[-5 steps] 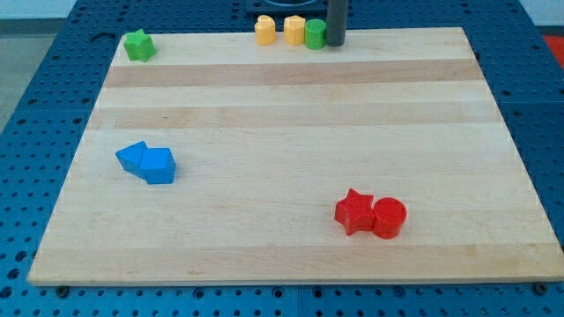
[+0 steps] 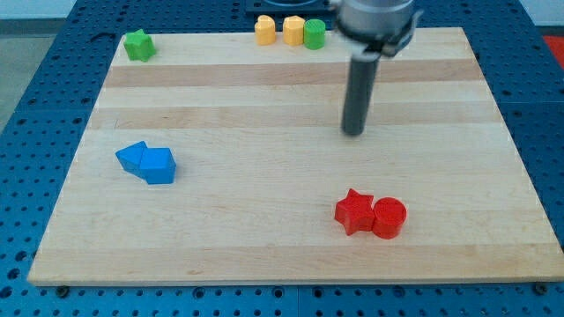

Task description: Separate the blue triangle from blue cube

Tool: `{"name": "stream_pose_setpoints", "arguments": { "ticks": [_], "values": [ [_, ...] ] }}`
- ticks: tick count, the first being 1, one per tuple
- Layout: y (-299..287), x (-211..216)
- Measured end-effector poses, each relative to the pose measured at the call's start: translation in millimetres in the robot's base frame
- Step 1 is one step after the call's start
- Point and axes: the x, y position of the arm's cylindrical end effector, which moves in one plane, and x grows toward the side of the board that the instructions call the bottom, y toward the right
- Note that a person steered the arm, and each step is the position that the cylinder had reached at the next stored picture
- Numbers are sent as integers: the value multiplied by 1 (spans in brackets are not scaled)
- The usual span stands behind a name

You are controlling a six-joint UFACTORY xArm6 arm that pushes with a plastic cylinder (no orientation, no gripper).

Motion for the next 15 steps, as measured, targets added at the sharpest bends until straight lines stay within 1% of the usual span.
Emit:
{"name": "stream_pose_setpoints", "arguments": {
  "ticks": [1, 2, 3, 4, 5, 6, 7, 9, 10, 12, 13, 15],
  "values": [
    [-65, 82],
    [-149, 136],
    [-237, 129],
    [-292, 79],
    [-284, 4],
    [-237, -60],
    [-223, -75],
    [-341, -42],
    [-348, -26],
    [-211, -26],
    [-177, -28],
    [-166, 2]
  ]
}}
